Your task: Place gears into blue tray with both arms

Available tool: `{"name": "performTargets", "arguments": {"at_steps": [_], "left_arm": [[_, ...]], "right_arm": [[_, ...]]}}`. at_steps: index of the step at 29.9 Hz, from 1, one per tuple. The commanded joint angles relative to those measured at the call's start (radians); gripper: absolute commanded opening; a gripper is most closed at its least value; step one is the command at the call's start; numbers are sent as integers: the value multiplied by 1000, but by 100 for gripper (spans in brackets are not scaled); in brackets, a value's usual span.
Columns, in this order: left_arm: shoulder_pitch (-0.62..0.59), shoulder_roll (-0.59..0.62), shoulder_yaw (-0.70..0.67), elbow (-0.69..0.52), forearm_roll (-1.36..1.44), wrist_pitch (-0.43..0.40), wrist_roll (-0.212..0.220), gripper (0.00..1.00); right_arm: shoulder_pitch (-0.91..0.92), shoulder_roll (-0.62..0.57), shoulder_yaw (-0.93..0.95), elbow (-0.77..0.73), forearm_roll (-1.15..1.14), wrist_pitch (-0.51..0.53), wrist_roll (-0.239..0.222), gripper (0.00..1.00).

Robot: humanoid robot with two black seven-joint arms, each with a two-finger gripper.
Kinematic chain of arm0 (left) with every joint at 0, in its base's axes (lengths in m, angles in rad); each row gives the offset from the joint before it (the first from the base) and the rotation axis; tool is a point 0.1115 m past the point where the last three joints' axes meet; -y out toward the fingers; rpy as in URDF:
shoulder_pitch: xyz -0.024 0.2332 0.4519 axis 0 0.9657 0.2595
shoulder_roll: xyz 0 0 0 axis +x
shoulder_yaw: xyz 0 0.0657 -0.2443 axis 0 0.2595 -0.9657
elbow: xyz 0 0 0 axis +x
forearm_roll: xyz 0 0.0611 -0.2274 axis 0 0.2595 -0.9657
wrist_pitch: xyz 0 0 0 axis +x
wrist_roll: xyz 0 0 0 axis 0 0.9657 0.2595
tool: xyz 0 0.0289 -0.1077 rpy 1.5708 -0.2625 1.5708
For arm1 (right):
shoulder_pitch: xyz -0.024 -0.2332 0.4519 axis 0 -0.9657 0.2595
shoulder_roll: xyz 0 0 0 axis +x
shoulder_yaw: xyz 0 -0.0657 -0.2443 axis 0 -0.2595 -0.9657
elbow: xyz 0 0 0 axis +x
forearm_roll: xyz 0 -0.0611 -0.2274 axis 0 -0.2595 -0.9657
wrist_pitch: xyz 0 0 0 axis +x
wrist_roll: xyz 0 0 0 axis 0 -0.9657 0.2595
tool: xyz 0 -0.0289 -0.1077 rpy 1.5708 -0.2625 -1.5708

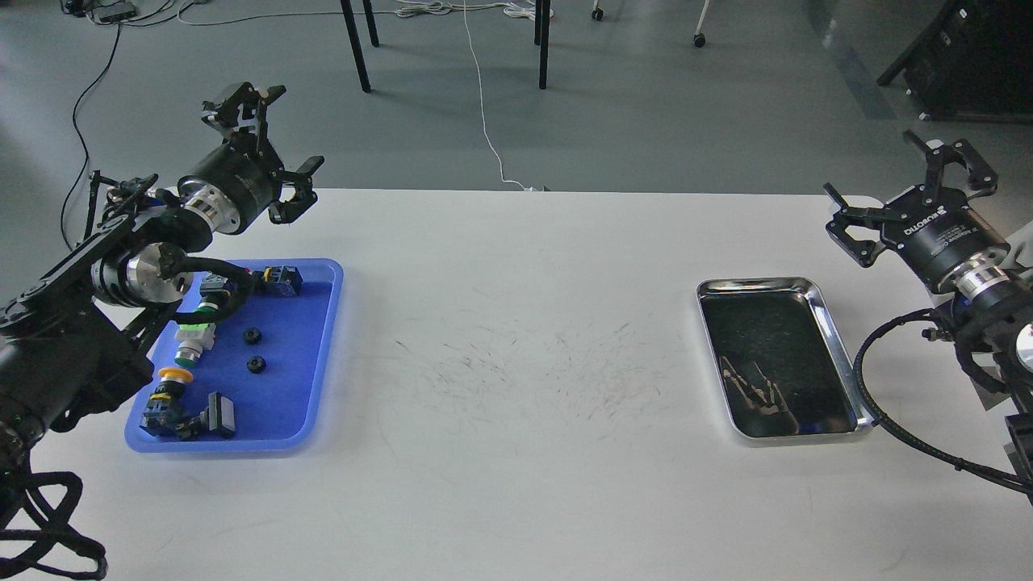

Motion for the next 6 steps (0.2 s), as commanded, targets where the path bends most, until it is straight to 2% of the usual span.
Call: {"name": "performTargets", "arguments": {"at_steps": [1, 6], "left_arm": [[0, 5, -10, 0, -2, 1, -2, 98], [0, 19, -10, 0, -2, 4, -2, 98]], "right_arm": [[0, 2, 0, 1, 0, 0, 2, 99], [0, 6, -2, 3, 0, 0, 2, 99]]}}
